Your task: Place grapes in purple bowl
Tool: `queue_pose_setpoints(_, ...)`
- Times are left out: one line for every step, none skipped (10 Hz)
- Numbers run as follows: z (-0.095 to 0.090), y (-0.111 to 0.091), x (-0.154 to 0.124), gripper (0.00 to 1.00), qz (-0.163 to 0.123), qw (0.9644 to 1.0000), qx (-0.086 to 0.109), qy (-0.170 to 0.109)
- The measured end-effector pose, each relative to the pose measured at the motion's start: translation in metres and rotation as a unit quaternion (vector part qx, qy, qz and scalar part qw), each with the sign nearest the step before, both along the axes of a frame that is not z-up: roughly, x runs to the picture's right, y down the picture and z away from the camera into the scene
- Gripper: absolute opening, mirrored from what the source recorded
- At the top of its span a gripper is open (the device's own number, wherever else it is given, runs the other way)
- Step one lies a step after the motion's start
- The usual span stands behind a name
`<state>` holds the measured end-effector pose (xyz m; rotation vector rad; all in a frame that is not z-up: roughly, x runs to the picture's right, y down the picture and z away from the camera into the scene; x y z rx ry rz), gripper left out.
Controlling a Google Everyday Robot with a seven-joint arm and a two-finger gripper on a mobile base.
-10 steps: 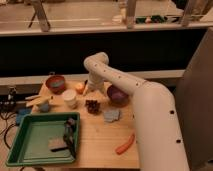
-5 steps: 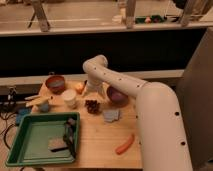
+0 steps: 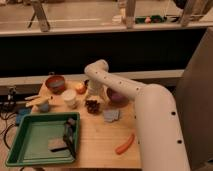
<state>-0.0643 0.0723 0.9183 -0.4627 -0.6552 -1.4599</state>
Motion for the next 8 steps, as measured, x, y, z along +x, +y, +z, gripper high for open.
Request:
queue_pose_setpoints(0.001,0.002,-0.001,0.80,-0.001,1.0000,-0.002,-0.001)
queue_pose_setpoints(0.004,0.006,0.001,0.80,-0.003,1.0000,-0.005,-0.002)
queue_pose_setpoints(0.008,0.010,0.003,0.80,-0.004,1.0000,-0.007,-0.003)
queue_pose_setpoints(0.010,0.013,0.004,0.80,-0.005,0.9999,-0.008,-0.003)
queue_pose_setpoints(0.012,0.014,0.004,0.80,-0.006,0.9999,-0.010,-0.005)
queue_pose_setpoints(0.015,0.018,0.005,0.80,-0.008,0.9999,-0.012,-0.007)
queue_pose_setpoints(0.018,0.021,0.005,0.80,-0.010,0.9998,-0.015,-0.010)
queue_pose_setpoints(0.020,0.023,0.005,0.80,-0.011,0.9997,-0.017,-0.011)
